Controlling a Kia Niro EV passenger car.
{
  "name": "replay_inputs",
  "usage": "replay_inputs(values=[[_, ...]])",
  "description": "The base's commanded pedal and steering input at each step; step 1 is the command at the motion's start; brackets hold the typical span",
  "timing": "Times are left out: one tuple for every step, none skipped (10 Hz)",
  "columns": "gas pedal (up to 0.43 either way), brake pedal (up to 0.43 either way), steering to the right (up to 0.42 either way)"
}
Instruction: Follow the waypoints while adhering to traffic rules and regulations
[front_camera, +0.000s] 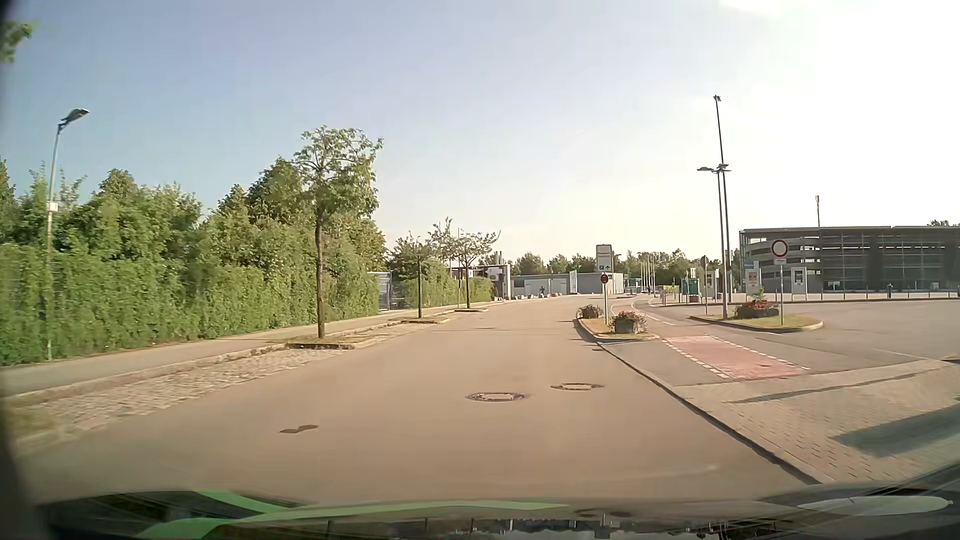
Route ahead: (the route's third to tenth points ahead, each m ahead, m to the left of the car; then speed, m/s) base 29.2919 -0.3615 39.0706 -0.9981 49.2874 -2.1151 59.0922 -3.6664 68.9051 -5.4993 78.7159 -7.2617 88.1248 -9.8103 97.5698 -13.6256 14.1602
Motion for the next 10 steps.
replay_inputs(values=[[0.079, 0.000, 0.004], [0.079, 0.000, 0.004], [0.098, 0.000, 0.004], [0.098, 0.000, 0.008], [0.110, 0.000, 0.009], [0.110, 0.000, 0.009], [0.110, 0.000, 0.008], [0.110, 0.000, 0.009], [0.110, 0.000, 0.009], [0.110, 0.000, 0.010]])
